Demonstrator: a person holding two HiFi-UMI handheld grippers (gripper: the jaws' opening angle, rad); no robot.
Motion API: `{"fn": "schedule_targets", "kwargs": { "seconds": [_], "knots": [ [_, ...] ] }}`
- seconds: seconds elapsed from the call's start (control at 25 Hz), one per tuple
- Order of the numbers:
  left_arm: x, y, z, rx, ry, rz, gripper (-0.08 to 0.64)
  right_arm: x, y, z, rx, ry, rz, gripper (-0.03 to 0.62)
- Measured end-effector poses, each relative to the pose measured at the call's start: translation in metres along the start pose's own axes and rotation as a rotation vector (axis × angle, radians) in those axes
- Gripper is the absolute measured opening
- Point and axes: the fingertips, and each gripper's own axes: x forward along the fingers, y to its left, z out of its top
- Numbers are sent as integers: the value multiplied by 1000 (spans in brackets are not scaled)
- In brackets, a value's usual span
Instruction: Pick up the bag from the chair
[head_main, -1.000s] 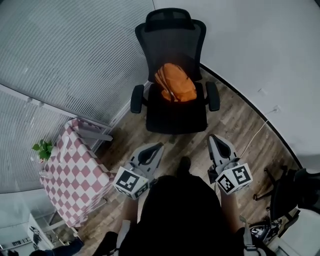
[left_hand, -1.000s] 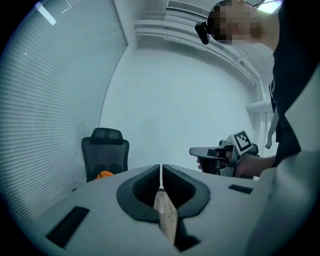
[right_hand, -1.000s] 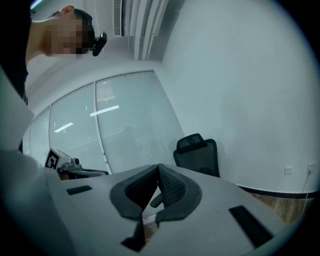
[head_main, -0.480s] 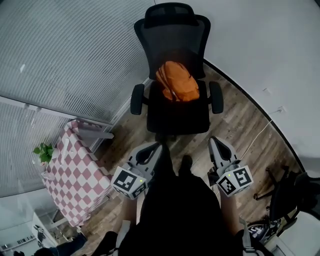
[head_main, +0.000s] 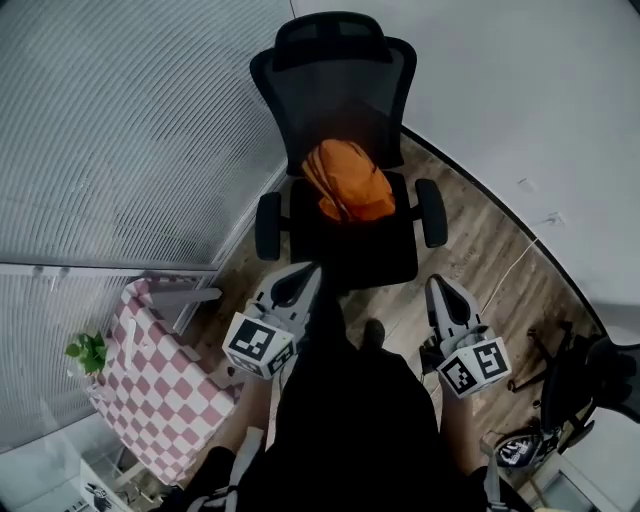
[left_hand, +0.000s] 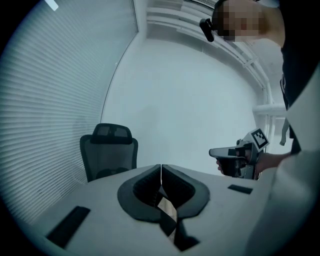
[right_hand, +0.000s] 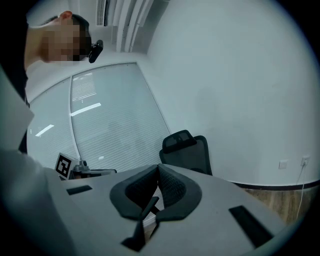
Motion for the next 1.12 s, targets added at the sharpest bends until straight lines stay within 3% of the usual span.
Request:
{"fn": "schedule_targets", "kwargs": {
  "seconds": [0.36, 0.64, 0.8, 1.12],
  "knots": [
    [67, 113, -2, -42, 87, -105, 37, 91, 30, 10, 1, 26, -61, 18],
    [125, 194, -40, -182, 155, -153, 38, 147, 47, -5, 30, 89, -79, 18],
    [165, 235, -71, -227, 213, -138, 38, 157, 39, -22, 64, 146, -126, 18],
    [223, 290, -115, -262, 250, -98, 38, 174, 21, -44, 89, 222, -214, 18]
  ]
}}
